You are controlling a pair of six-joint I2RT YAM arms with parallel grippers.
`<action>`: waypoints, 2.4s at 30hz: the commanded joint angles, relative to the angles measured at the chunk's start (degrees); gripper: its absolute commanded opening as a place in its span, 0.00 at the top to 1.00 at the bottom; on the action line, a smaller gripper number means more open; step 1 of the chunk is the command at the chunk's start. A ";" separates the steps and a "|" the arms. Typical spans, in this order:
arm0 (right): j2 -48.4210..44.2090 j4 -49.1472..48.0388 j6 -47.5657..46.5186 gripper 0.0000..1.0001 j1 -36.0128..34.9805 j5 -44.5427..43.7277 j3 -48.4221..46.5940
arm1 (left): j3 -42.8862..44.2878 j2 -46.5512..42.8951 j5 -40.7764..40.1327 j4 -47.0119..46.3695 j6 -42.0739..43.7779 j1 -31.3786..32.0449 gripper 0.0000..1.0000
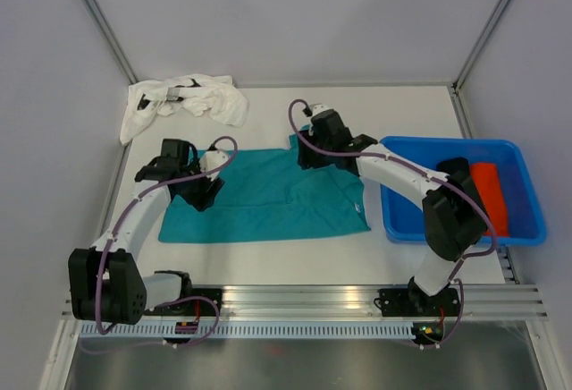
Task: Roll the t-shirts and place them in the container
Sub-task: Fold the tshirt
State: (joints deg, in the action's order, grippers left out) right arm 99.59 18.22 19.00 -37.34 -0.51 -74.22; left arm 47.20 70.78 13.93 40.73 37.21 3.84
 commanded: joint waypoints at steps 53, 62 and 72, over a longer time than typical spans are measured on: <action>1.84 -10.93 0.86 0.95 14.23 13.53 9.53 | 35.07 39.43 3.56 -3.46 -16.38 33.08 0.98; 5.52 -8.11 6.39 0.51 14.23 15.73 10.14 | 34.19 40.84 5.05 -4.34 -16.29 33.08 0.98; 8.60 -11.97 8.33 0.58 14.32 17.47 11.20 | 33.22 40.66 5.14 -5.66 -16.21 33.08 0.98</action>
State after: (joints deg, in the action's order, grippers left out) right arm 107.39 8.97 26.17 -23.35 15.64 -63.11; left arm 80.58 112.51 17.08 37.01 20.67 36.77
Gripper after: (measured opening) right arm 0.448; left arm 0.033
